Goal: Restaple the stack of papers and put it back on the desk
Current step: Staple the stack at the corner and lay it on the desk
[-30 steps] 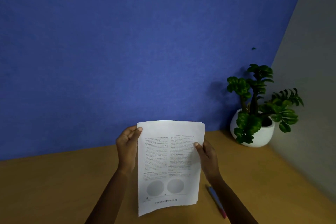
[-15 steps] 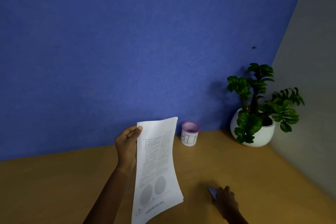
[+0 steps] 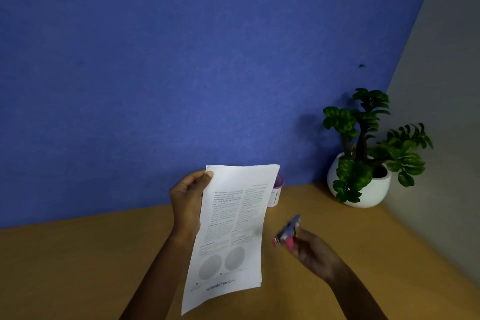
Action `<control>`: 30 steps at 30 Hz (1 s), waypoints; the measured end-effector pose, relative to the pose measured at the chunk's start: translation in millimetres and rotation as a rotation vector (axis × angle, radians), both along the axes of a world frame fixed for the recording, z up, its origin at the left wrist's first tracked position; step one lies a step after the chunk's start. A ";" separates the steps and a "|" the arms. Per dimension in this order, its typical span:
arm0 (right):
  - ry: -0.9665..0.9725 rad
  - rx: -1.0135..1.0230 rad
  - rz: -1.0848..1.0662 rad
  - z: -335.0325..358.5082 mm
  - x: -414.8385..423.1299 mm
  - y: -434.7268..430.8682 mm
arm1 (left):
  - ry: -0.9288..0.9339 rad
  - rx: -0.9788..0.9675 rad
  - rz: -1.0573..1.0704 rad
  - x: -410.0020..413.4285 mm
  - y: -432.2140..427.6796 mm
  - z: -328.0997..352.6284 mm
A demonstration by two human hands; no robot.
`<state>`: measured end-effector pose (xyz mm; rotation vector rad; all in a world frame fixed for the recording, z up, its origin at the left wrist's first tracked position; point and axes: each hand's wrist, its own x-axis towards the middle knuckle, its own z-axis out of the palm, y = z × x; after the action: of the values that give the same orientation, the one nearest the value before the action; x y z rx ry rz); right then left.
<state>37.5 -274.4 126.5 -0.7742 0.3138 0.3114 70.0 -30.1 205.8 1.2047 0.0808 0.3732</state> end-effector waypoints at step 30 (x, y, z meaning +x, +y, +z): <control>-0.891 -0.658 -0.084 171.6 2.5 81.6 | -0.193 0.154 -0.097 -31.1 -31.4 42.8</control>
<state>40.0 -192.8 298.2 -1.4538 -0.4215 -0.2510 38.9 -61.4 248.5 1.3129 -0.1755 0.4139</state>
